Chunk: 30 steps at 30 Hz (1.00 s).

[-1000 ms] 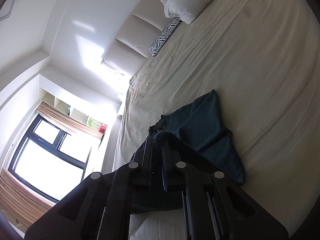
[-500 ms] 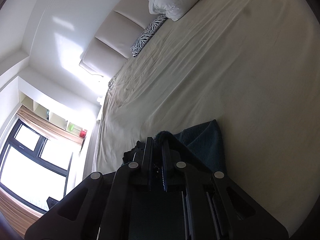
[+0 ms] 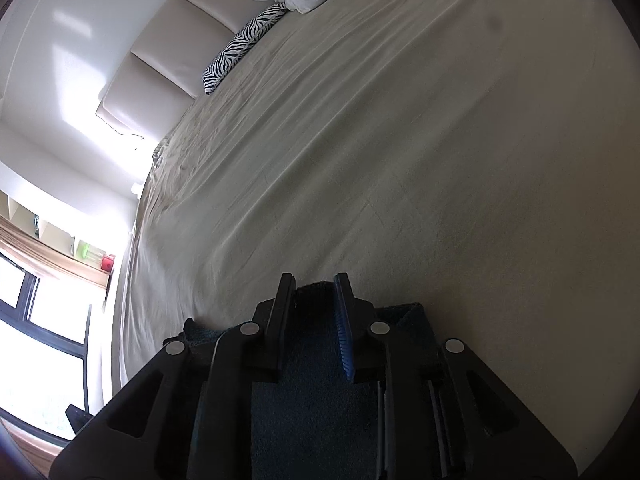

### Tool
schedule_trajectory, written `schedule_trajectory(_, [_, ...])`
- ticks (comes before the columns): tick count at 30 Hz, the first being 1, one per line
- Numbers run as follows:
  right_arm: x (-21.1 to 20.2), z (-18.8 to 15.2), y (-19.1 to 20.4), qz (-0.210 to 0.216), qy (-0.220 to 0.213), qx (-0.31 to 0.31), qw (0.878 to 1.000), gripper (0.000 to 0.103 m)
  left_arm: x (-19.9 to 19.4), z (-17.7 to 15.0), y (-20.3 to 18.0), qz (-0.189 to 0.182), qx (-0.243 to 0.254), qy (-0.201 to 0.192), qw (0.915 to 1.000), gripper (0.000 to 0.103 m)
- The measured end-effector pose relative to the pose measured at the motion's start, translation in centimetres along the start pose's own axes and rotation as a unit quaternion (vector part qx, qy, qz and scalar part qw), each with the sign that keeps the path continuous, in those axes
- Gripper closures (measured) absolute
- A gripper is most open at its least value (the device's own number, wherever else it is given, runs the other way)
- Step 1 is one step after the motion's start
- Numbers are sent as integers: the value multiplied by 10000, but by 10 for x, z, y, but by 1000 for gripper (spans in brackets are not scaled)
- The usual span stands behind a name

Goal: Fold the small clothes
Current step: 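Open both grippers and release the folded sweater onto the bed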

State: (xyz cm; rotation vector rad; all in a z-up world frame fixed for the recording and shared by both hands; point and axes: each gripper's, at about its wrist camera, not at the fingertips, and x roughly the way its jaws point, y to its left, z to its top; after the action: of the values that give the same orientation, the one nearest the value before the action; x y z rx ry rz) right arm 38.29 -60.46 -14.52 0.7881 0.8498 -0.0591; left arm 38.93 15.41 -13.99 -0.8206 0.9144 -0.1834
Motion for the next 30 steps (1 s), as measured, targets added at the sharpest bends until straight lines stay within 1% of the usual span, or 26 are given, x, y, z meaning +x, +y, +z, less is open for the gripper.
schedule_trajectory(1, [4,0,0,-50,-17,-26,10000,43,-1,1,3,2,-81,-2,10000,63])
schedule_trajectory(2, [5,0,0,-50,-93,-36,9999,36,-4,2,5,-1,-145,-42,9999,54])
schedule_trajectory(3, [4,-1,1,-41,-177,-67,9998,36,-9,1,5,-43,-139,-106,9998,54])
schedule_trajectory(6, [-5,-3,2,25,-239,-118,9996,36,-26,-5,-6,-155,122,-209,9996,54])
schedule_trajectory(9, [-31,-16,2,33,-299,-219,9993,36,-44,-19,-17,-187,442,-275,9985,54])
schedule_trajectory(11, [-43,-25,5,-11,-340,-366,9988,36,-55,-31,-21,-217,552,-280,9978,54])
schedule_trajectory(13, [-59,-37,7,-82,-328,-511,9981,36,-64,-47,-26,-176,734,-284,9967,54])
schedule_trajectory(16, [-77,-59,9,-177,-282,-819,9961,36,-71,-75,-35,38,1184,-282,9926,54])
schedule_trajectory(18, [-92,-78,11,-206,-248,-1116,9932,36,-67,-93,-44,212,1548,-154,9876,53])
schedule_trajectory(19, [-97,-88,14,-211,-206,-1283,9913,36,-66,-102,-47,330,1707,-158,9847,53])
schedule_trajectory(23, [-117,-129,20,-446,-157,-1876,9811,37,-57,-133,-52,704,2257,-148,9715,54])
schedule_trajectory(25, [-127,-148,23,-403,-93,-2056,9778,38,-51,-143,-54,906,2513,-147,9636,54])
schedule_trajectory(27, [-135,-167,30,-88,19,-2174,9760,38,-43,-155,-54,1221,2760,-89,9533,54])
schedule_trajectory(29, [-143,-190,42,384,244,-2317,9717,38,-30,-161,-51,1638,2932,77,9419,54])
schedule_trajectory(30, [-142,-200,48,627,389,-2363,9689,38,-28,-164,-50,1722,2978,43,9389,54])
